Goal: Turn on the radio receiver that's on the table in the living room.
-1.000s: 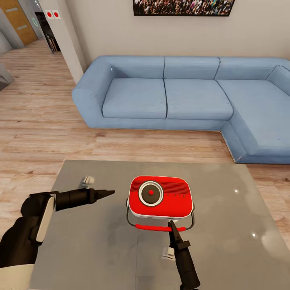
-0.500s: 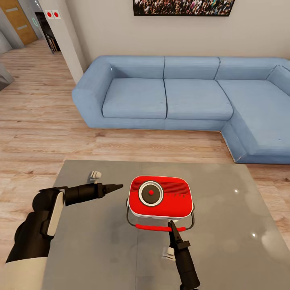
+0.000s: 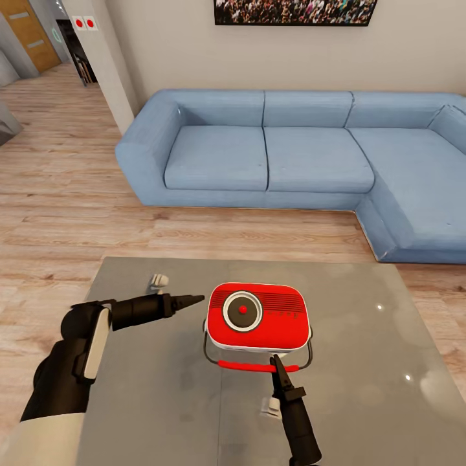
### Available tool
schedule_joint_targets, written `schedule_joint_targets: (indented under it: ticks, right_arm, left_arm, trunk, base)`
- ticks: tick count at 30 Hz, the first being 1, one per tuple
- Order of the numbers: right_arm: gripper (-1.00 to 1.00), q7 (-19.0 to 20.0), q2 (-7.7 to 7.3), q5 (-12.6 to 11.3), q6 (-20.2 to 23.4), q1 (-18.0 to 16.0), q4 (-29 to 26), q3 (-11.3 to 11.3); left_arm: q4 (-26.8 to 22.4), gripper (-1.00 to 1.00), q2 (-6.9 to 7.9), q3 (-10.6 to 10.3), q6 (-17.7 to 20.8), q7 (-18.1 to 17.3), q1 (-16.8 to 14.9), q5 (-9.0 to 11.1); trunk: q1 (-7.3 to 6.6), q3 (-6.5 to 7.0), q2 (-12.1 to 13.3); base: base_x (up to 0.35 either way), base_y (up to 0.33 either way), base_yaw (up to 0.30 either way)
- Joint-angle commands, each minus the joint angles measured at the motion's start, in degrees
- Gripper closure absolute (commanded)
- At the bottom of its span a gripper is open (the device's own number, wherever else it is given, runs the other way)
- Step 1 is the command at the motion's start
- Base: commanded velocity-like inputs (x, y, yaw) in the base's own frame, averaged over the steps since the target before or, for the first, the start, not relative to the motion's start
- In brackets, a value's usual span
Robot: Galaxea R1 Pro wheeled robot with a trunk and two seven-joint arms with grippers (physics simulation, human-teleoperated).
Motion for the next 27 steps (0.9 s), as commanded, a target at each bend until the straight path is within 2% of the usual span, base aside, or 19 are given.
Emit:
schedule_joint_targets:
  ticks: [1, 5, 12, 17, 27]
  right_arm:
    - [1.00, 0.0, 0.00, 0.2, 0.1, 0.0, 0.0, 0.0]
    - [1.00, 0.0, -0.01, 0.2, 0.1, 0.0, 0.0, 0.0]
    - [1.00, 0.0, -0.02, 0.2, 0.2, 0.0, 0.0, 0.0]
    - [1.00, 0.0, -0.02, 0.2, 0.1, 0.0, 0.0, -0.1]
    - [1.00, 0.1, -0.02, 0.2, 0.1, 0.0, 0.0, -0.1]
  left_arm:
    - [0.0, -1.00, -0.26, -0.1, 0.0, 0.0, 0.0, 0.0]
    - [0.0, -1.00, -1.76, -1.1, 0.0, 0.0, 0.0, -0.1]
    - [0.0, -1.00, -3.65, -5.0, 0.0, 0.0, -0.4, -0.2]
    - [0.0, -1.00, -4.26, -5.8, 0.0, 0.0, -0.5, -0.1]
    - [-0.1, -1.00, -4.60, -6.0, 0.0, 0.0, -0.6, 0.0]
  trunk:
    - [0.00, 0.00, 0.0]
    - [0.00, 0.00, 0.0]
    - [0.00, 0.00, 0.0]
    - [0.00, 0.00, 0.0]
    - [0.00, 0.00, 0.0]
  base:
    - [0.000, 0.000, 0.000]
    - [0.000, 0.000, 0.000]
    - [0.000, 0.000, 0.000]
    - [0.000, 0.000, 0.000]
    - [0.000, 0.000, 0.000]
